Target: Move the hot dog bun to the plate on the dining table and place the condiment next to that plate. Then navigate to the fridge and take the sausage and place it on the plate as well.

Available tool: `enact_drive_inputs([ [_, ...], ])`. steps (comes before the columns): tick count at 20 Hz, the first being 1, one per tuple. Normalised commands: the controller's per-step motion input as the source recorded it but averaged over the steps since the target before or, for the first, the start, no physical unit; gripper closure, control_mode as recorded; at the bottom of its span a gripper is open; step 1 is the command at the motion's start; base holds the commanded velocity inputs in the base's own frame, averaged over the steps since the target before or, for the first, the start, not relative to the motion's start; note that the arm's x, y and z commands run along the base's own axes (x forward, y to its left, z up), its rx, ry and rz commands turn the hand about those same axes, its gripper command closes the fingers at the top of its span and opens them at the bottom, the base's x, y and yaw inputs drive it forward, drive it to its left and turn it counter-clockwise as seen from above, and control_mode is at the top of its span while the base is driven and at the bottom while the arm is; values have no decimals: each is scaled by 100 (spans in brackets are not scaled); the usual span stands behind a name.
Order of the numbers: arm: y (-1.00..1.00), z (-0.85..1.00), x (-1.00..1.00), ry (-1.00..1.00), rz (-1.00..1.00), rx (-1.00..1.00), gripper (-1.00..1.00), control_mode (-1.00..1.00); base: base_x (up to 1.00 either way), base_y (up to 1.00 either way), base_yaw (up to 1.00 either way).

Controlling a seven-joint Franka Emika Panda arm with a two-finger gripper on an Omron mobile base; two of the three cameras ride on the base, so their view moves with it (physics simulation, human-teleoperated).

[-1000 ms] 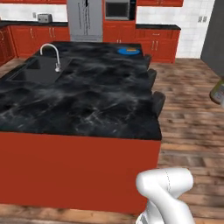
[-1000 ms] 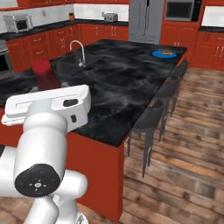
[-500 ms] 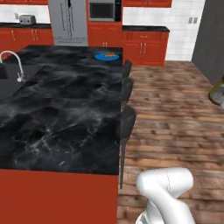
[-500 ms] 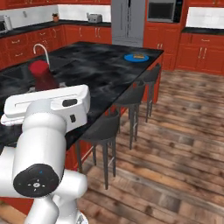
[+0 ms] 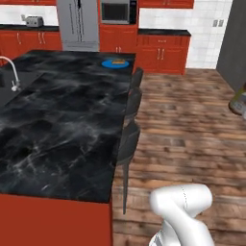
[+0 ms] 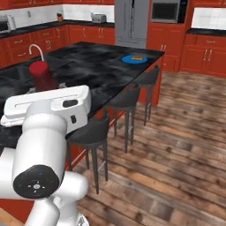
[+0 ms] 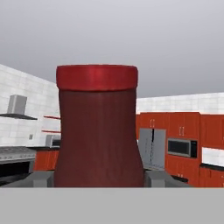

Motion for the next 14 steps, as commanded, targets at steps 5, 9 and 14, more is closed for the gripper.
enact_drive_inputs([
  [5, 0, 0, 0, 0, 0, 0, 100, 100, 52, -100, 0],
  [9, 0, 0, 0, 0, 0, 0, 100, 100, 49, -100, 1],
  [14, 0, 0, 0, 0, 0, 0, 100, 100, 77, -96, 12],
])
